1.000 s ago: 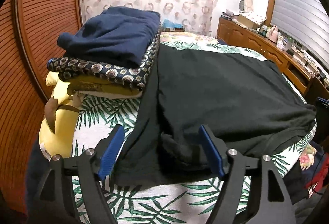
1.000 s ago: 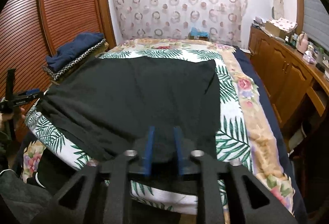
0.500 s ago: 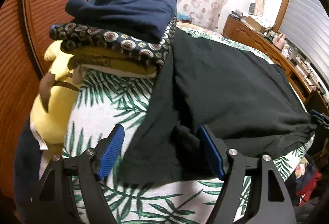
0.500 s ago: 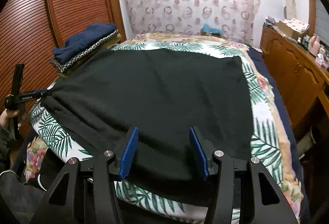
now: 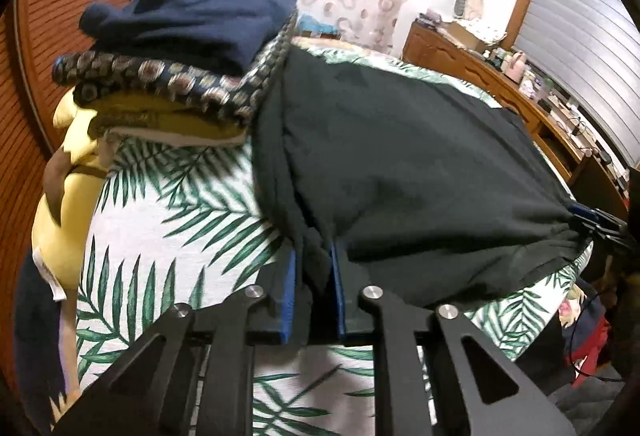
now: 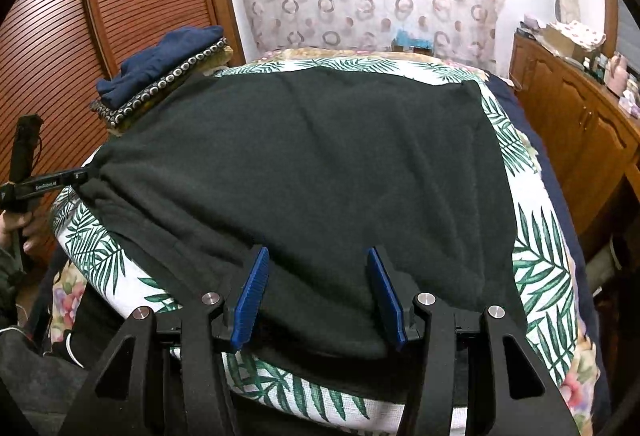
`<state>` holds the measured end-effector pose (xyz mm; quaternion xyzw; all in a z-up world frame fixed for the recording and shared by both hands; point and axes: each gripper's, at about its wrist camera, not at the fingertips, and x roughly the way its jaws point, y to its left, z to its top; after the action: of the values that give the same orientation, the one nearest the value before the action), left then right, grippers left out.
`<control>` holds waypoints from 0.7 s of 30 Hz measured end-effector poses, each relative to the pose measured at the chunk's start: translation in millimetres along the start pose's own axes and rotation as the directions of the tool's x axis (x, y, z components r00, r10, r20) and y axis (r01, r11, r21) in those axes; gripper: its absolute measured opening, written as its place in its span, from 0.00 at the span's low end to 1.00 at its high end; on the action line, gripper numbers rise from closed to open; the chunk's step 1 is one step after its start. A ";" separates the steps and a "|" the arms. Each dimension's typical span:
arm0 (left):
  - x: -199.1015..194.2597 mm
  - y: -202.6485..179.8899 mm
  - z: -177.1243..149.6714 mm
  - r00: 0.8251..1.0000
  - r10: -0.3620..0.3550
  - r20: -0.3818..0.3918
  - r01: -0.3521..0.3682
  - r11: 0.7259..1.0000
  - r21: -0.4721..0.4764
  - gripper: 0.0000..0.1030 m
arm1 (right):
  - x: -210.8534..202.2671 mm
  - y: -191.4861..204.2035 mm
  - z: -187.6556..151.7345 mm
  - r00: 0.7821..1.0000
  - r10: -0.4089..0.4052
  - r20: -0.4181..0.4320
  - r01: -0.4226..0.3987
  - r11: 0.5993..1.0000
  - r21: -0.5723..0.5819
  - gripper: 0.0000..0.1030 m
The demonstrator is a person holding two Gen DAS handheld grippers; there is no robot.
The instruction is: Fold small clothes
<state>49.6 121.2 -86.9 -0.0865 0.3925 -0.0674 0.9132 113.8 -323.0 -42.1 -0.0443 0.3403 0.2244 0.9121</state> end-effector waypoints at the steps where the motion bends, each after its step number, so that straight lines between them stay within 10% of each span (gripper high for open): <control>1: -3.7 -2.6 2.5 1.000 -0.014 0.013 0.014 1.000 -0.004 0.15 | -0.4 -1.0 0.1 1.000 0.001 0.002 -0.001 1.000 0.004 0.52; 12: -40.5 -91.5 63.9 0.971 -0.196 0.138 0.178 0.975 0.135 0.14 | -14.9 -12.3 -8.5 0.999 -0.003 0.037 0.002 0.999 0.044 0.52; 21: -28.3 -188.2 112.6 0.927 -0.363 0.096 0.324 0.902 0.286 0.14 | -39.3 -26.4 -29.6 0.997 -0.031 0.072 0.024 0.995 0.098 0.52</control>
<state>101.9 -45.2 49.0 -0.0364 0.2900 -0.2730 0.9165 81.3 -368.5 -41.4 0.0036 0.3166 0.1966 0.9280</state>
